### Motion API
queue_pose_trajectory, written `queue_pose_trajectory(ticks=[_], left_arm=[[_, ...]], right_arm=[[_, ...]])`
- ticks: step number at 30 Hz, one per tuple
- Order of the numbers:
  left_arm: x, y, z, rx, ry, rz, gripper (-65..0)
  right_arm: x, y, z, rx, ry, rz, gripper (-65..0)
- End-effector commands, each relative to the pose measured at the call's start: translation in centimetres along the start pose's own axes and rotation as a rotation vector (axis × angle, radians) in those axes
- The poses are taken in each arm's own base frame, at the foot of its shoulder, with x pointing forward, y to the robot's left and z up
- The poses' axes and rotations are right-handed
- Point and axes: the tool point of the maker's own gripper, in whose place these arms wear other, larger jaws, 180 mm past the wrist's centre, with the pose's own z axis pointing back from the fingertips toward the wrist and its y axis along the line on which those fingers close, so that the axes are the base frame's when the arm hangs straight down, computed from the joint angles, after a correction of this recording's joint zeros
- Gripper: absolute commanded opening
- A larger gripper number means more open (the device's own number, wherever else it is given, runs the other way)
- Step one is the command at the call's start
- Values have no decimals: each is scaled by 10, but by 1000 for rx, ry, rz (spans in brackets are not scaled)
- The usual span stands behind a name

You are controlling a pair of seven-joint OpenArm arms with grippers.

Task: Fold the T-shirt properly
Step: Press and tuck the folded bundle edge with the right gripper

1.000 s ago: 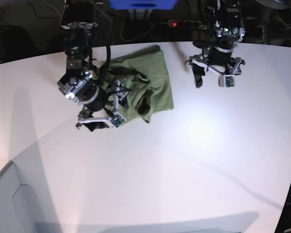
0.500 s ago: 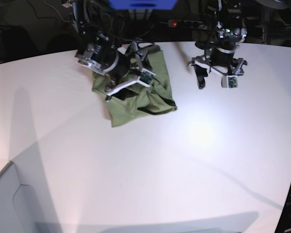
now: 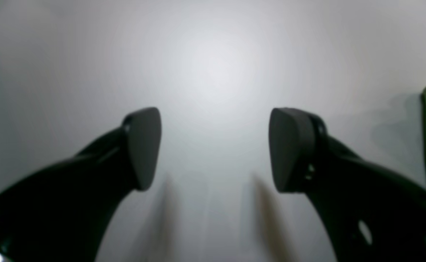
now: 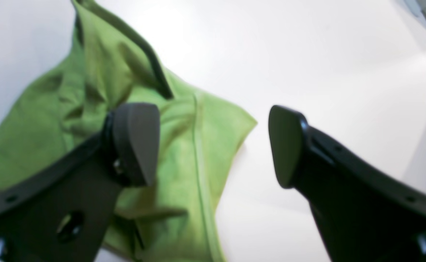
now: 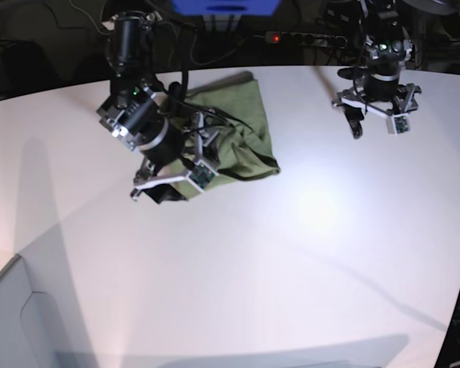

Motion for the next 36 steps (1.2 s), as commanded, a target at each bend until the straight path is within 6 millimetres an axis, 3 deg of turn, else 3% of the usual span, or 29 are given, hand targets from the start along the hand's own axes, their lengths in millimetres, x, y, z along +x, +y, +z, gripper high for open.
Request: queue_pose_trajectory(ticks=[1,5,12,17,30,33,36], left_arm=[[11,1,3,0,-38,-7,-203],[8,2,4,1,-29,-9,-203],[3,1,4,-2,-16,-10,-203],[3,1,5,0,-16,-10,-203],[3,3,4,3,-16,-8,-203],[3,3,4,3,-17,-8,-203],[3,2,4,1,-17,-8,-203]], right_arm=[[13,-8,-1,-17,-34,1,-195],[6,-13,-15,-2,21,4,-195],[-6,1,-41,90,65,-20,-195],[8,18,-50,200,-17,-98,-195],[-4,30,-61,253,15,-122,-212],[-5,31,-61,255,20,-123,-318],[-4,33,-60,256,17,-118,-523]])
